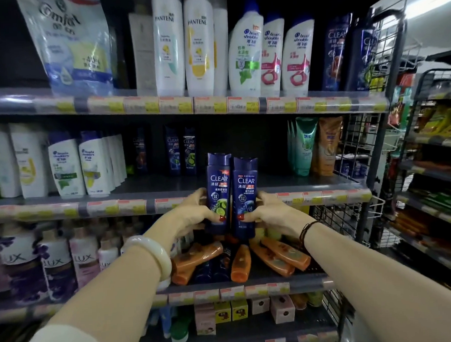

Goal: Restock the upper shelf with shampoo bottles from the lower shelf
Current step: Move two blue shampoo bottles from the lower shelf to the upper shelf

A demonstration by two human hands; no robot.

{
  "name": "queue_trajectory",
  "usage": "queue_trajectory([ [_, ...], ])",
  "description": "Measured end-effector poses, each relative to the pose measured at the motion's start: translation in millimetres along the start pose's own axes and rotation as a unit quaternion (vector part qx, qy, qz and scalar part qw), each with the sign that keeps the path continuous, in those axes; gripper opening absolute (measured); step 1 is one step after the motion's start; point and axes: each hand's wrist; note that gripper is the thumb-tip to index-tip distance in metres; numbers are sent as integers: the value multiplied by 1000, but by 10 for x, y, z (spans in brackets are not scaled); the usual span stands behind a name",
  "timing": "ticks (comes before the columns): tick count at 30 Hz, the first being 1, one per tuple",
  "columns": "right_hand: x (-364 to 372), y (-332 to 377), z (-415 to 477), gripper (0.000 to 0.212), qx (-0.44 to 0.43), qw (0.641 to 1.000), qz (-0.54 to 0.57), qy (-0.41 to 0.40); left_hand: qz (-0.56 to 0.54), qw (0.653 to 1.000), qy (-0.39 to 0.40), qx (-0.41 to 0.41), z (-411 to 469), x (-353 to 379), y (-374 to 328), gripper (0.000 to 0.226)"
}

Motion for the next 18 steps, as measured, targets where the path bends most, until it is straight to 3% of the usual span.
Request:
queue_trajectory([
  [11, 160, 599, 564, 46, -65, 998, -3, -14, 10, 994, -73, 77, 413, -376, -433, 61],
  [18, 289, 696, 894, 56, -108, 993, -24, -45, 26, 989, -123, 81, 704, -535, -471, 71],
])
Point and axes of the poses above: each hand's wrist, its own z-axis towards the middle knuckle, its own x-axis out of the palm, y = z × x, and after that the axes turned 7 degrees about -y, right-handed
